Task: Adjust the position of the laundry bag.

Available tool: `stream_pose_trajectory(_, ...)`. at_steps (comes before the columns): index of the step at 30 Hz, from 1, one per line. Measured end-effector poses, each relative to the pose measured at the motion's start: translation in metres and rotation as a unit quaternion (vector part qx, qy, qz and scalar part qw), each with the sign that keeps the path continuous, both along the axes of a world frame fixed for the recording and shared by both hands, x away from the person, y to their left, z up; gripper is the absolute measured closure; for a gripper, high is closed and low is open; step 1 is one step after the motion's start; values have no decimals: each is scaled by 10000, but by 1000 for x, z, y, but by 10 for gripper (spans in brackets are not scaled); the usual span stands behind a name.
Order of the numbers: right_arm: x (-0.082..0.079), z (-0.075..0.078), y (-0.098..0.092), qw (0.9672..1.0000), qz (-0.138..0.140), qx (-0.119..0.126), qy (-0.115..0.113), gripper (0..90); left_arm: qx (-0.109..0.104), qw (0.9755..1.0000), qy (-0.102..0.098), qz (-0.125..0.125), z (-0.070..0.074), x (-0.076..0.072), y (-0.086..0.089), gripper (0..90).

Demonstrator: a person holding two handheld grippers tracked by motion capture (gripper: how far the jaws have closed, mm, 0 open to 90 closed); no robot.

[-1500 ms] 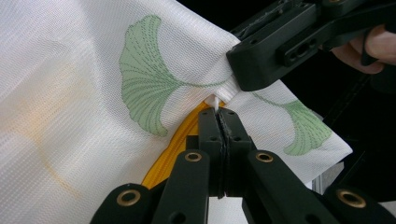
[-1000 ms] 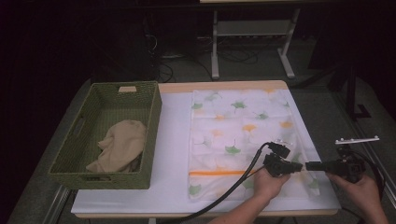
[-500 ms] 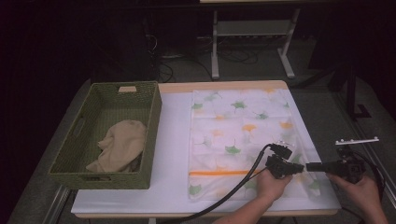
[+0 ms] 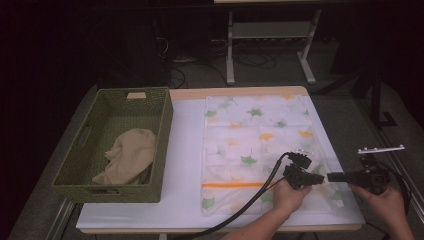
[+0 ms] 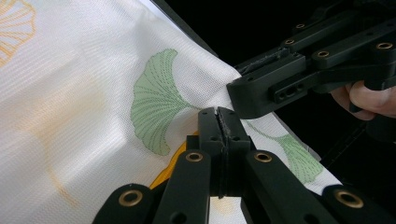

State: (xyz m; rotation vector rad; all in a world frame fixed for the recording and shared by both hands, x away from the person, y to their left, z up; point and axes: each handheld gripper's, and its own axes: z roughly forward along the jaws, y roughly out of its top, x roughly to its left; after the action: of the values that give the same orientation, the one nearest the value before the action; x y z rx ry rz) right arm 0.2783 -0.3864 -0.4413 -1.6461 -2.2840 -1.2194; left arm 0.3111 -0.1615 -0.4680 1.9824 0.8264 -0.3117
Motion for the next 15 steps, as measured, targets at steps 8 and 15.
stream_pose_trajectory(8,-1,5,8,9998,18,-195,-69,840,69,10000,-58,-33,3,-1,3,900)
stream_pose_trajectory(15,-4,6,10,9997,0,-239,-97,841,76,10000,-23,-47,5,-1,4,900)
